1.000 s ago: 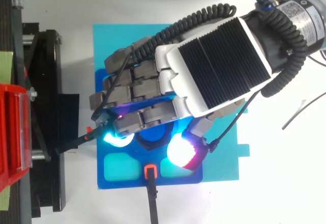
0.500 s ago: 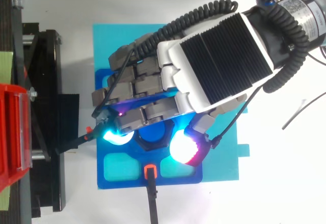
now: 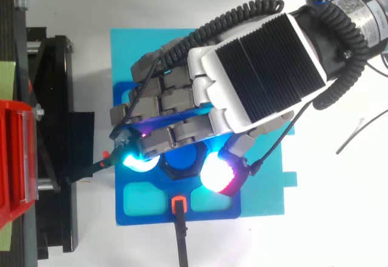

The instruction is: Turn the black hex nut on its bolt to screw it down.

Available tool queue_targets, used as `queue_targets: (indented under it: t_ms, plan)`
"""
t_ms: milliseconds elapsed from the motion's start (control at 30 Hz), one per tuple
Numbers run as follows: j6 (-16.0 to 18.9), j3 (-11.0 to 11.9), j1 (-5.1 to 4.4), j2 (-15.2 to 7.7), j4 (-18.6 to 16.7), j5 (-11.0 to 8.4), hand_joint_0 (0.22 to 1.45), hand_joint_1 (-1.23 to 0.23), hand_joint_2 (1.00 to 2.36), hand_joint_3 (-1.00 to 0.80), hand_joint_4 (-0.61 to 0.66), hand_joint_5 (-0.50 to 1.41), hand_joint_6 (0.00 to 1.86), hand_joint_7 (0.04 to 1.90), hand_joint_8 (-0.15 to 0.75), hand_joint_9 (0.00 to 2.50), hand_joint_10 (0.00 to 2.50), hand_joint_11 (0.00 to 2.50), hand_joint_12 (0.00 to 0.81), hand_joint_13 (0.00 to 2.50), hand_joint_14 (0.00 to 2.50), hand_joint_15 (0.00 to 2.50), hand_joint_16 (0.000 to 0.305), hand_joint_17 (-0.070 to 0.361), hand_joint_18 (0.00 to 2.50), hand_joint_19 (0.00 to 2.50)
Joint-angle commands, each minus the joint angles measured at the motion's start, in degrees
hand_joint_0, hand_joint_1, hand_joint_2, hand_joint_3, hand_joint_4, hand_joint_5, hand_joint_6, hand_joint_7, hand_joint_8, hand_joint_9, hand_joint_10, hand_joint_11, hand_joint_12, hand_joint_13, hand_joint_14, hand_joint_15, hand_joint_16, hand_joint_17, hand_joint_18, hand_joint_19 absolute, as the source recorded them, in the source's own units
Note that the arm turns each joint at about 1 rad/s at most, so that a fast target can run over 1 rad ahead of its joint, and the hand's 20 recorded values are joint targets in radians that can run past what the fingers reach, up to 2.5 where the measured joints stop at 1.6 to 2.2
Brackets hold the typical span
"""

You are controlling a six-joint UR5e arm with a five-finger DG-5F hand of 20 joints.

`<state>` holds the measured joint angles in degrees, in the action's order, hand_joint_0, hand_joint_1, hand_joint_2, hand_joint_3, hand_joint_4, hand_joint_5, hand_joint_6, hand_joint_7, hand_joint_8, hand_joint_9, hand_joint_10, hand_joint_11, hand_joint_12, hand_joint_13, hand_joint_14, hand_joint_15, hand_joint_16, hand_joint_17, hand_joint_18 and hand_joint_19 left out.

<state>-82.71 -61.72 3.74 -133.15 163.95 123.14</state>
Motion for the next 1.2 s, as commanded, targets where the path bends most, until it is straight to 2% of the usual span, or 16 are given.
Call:
queue_targets:
  t_ms: [0,333,533,700,1167]
  plan:
    - [0.0,0.0,0.04,0.0,-0.2,0.00,0.58,-0.69,1.01,-0.37,0.27,-0.20,0.68,0.74,0.268,0.51,0.01,0.35,0.331,0.70,0.01,0.31,0.044,0.099,0.58,0.38]
    - [0.0,-0.1,0.04,0.0,0.0,0.00,0.55,-0.74,1.00,-0.48,0.28,-0.20,0.69,0.72,0.274,0.51,0.01,0.35,0.336,0.71,0.01,0.31,0.045,0.102,0.59,0.37]
    - [0.0,0.0,-0.66,0.0,-0.3,-0.27,0.57,-0.75,1.00,-0.44,0.28,-0.20,0.69,0.72,0.272,0.51,0.01,0.35,0.332,0.71,0.01,0.31,0.044,0.100,0.59,0.37]
    - [0.0,0.0,-0.84,0.0,-1.1,-0.44,0.60,-0.75,1.01,-0.37,0.26,-0.20,0.71,0.69,0.267,0.52,0.01,0.35,0.329,0.71,0.01,0.31,0.043,0.098,0.59,0.38]
    - [0.0,-0.1,-0.58,0.0,-1.1,-0.36,0.62,-0.74,1.01,-0.41,0.27,-0.20,0.74,0.65,0.269,0.53,0.01,0.36,0.329,0.72,0.01,0.31,0.043,0.096,0.62,0.38]
